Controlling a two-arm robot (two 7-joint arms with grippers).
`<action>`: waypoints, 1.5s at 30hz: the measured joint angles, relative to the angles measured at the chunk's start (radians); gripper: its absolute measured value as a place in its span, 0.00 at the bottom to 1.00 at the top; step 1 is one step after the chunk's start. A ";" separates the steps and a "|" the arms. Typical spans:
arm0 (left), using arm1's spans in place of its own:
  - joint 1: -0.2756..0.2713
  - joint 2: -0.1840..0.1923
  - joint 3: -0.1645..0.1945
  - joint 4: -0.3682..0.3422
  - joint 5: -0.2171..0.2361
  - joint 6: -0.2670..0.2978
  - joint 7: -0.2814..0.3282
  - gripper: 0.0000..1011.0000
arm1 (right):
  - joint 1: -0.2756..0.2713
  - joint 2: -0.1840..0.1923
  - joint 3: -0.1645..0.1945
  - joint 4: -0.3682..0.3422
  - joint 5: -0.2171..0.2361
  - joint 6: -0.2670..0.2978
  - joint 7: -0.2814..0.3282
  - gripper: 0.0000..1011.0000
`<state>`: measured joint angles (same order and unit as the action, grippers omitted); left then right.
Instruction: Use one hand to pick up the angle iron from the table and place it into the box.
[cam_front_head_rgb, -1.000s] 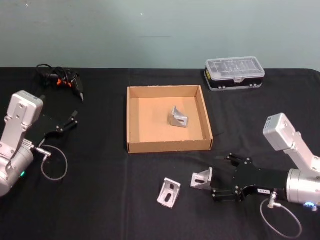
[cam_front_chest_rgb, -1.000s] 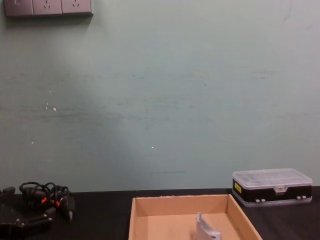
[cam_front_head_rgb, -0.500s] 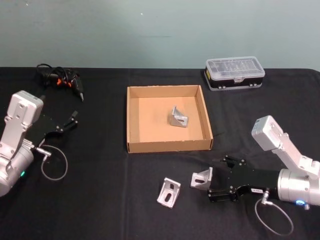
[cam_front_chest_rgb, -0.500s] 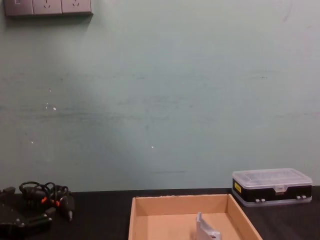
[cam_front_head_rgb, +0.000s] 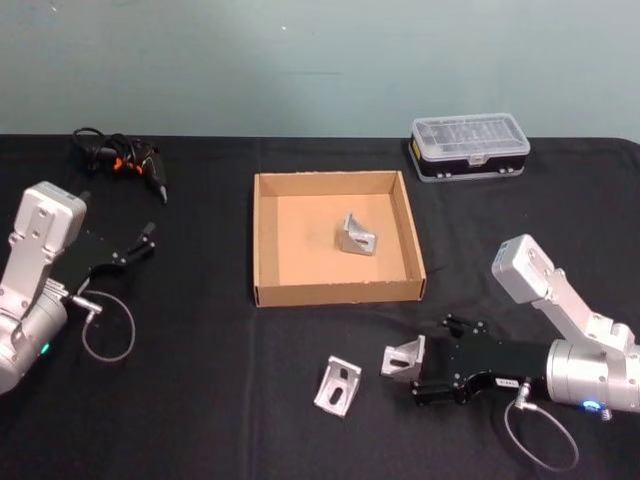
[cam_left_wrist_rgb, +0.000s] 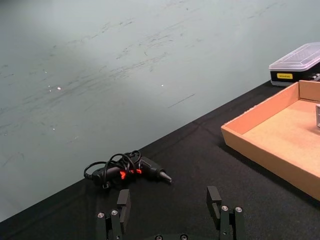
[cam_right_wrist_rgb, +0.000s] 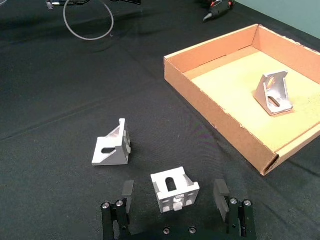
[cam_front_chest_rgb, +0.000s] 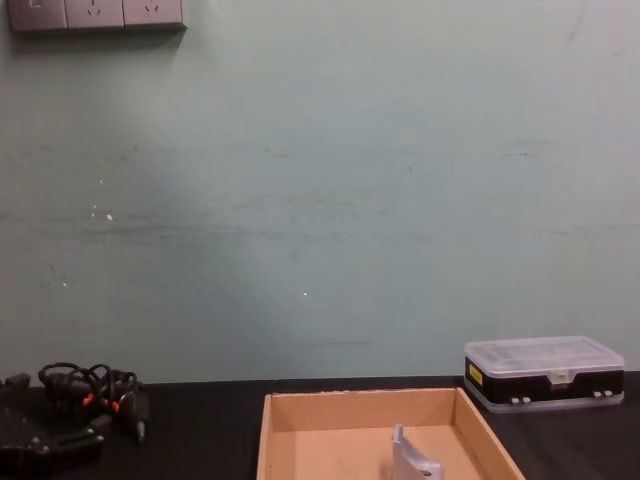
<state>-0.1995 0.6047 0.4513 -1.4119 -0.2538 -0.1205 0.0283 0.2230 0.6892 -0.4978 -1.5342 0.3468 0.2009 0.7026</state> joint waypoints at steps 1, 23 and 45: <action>0.000 0.000 0.000 0.000 0.000 0.000 0.000 0.99 | -0.001 0.000 0.001 -0.001 0.000 0.000 0.000 0.99; 0.000 0.000 0.000 0.000 0.000 0.000 0.000 0.99 | -0.005 0.002 0.006 -0.006 0.000 -0.003 0.001 0.46; 0.000 0.000 0.000 0.000 0.000 0.000 0.000 0.99 | -0.014 0.009 0.013 -0.028 0.008 -0.007 -0.017 0.45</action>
<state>-0.1996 0.6047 0.4514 -1.4119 -0.2539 -0.1205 0.0283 0.2092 0.6981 -0.4846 -1.5619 0.3548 0.1937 0.6853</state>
